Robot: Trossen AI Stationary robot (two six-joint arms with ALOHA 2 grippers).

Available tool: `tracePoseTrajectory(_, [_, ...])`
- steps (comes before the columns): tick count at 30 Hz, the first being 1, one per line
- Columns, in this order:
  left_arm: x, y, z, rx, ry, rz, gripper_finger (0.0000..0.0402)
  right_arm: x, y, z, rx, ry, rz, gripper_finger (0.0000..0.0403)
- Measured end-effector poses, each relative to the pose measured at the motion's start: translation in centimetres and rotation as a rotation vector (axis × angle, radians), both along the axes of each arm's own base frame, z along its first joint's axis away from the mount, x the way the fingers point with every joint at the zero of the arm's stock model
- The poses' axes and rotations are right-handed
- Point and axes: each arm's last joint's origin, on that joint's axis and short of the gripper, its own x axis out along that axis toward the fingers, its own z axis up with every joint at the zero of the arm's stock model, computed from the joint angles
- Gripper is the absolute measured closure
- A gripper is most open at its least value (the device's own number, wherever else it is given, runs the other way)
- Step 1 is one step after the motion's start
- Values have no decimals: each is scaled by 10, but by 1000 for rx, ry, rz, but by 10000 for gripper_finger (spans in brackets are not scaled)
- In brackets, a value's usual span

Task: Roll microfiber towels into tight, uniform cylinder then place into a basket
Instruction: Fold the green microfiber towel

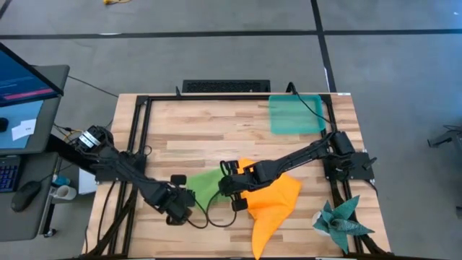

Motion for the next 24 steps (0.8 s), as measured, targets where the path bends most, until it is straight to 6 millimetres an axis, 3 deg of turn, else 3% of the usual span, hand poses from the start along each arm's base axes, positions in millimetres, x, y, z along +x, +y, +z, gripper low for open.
tracePoseTrajectory(5, [1, -2, 1, -2, -33, 49, 275, 0, -1, 0, 0, 0, -2, 394])
tracePoseTrajectory(11, [4, -3, -1, -26, -61, 103, 220, 0, -1, 0, 2, 3, -7, 394])
tracePoseTrajectory(18, [14, -30, -24, 30, -164, -188, 195, 0, -7, -1, 19, 27, -52, 393])
tracePoseTrajectory(24, [16, -38, -41, 128, -188, -246, 206, 0, -11, -2, 17, 35, -61, 393])
